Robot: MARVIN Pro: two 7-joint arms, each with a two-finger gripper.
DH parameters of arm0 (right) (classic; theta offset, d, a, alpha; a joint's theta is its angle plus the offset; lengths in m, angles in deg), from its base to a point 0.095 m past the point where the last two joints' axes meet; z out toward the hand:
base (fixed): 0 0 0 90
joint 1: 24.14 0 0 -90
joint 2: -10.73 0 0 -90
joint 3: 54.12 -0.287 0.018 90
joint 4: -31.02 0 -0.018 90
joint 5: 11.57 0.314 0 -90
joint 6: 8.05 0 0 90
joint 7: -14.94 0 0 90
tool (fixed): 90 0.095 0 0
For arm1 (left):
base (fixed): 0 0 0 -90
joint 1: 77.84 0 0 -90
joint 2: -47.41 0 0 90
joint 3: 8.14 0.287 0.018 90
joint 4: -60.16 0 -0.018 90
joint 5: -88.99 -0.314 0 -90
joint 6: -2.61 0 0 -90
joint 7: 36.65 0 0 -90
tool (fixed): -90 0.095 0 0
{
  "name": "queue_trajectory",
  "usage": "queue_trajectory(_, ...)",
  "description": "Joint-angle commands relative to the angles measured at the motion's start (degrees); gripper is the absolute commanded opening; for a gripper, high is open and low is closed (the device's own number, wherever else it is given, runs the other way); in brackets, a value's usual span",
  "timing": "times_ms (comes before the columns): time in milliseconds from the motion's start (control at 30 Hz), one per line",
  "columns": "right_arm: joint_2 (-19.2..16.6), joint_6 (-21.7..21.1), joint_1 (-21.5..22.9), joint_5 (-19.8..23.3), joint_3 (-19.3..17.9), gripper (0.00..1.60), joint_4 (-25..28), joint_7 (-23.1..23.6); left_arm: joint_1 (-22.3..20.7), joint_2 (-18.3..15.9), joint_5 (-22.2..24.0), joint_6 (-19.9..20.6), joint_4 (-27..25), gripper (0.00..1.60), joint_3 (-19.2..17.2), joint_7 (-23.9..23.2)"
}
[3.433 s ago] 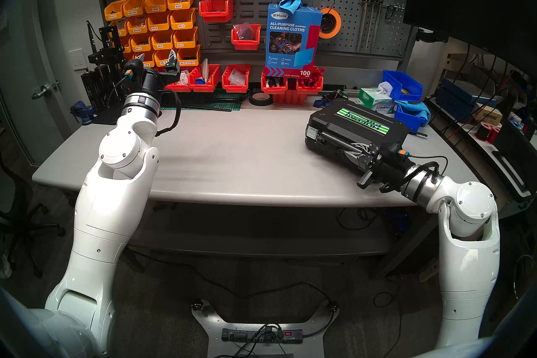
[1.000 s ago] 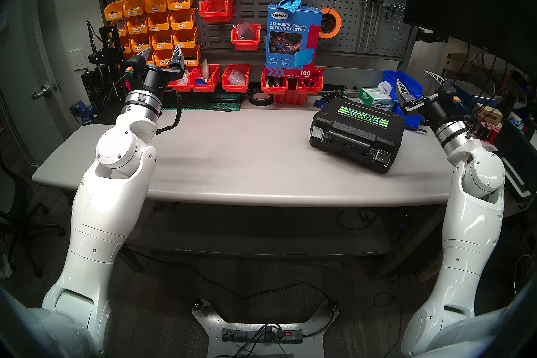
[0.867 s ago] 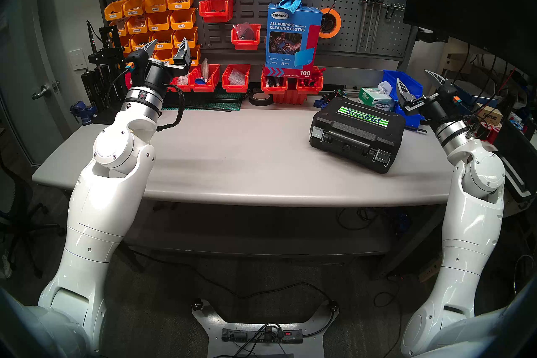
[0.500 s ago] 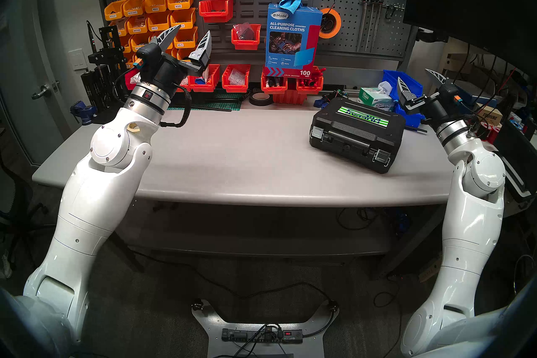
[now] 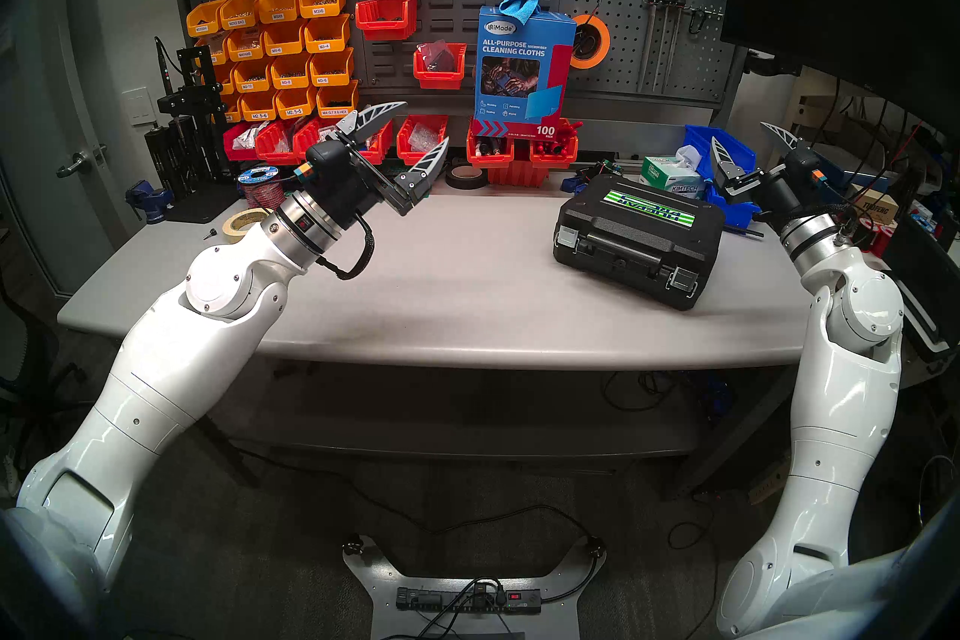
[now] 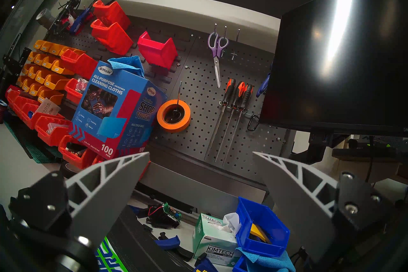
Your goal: Open the tool box
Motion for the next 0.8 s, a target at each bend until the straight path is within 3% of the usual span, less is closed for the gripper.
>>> queue_trajectory(0, -0.26, 0.11, 0.59, -0.11, 0.18, 1.60, 0.63, -0.08, -6.15, -2.21, 0.36, -1.84, 1.05, 1.60, 4.45, -6.52)
queue_trajectory(67, -0.27, 0.12, 0.59, -0.10, 0.18, 1.60, 0.63, -0.08, -7.77, -1.73, 0.77, -1.69, 2.32, 1.60, 4.87, -10.88)
queue_trajectory(133, -0.27, 0.13, 0.58, -0.09, 0.18, 1.60, 0.62, -0.09, -7.68, -1.16, -0.59, -1.58, 2.12, 1.60, 4.65, -10.90)
queue_trajectory(233, -0.28, 0.13, 0.58, -0.08, 0.19, 1.60, 0.62, -0.10, -10.34, 0.77, -0.70, -1.93, 4.86, 1.60, 5.09, -15.67)
queue_trajectory(367, -0.29, 0.15, 0.57, -0.06, 0.20, 1.60, 0.61, -0.11, -12.23, 3.57, -1.49, -2.32, 7.25, 1.60, 4.83, -18.54)
queue_trajectory(500, -0.30, 0.16, 0.56, -0.05, 0.20, 1.60, 0.61, -0.12, -15.45, 5.80, -2.00, -4.99, 10.20, 1.60, 6.51, -22.10)
queue_trajectory(533, -0.30, 0.16, 0.56, -0.05, 0.20, 1.60, 0.61, -0.12, -13.93, 6.79, -2.82, -5.37, 9.62, 1.60, 4.85, -23.14)
queue_trajectory(767, -0.32, 0.17, 0.55, -0.03, 0.22, 1.60, 0.60, -0.14, -18.96, 8.15, -2.44, -9.23, 12.92, 1.60, 9.40, -31.47)
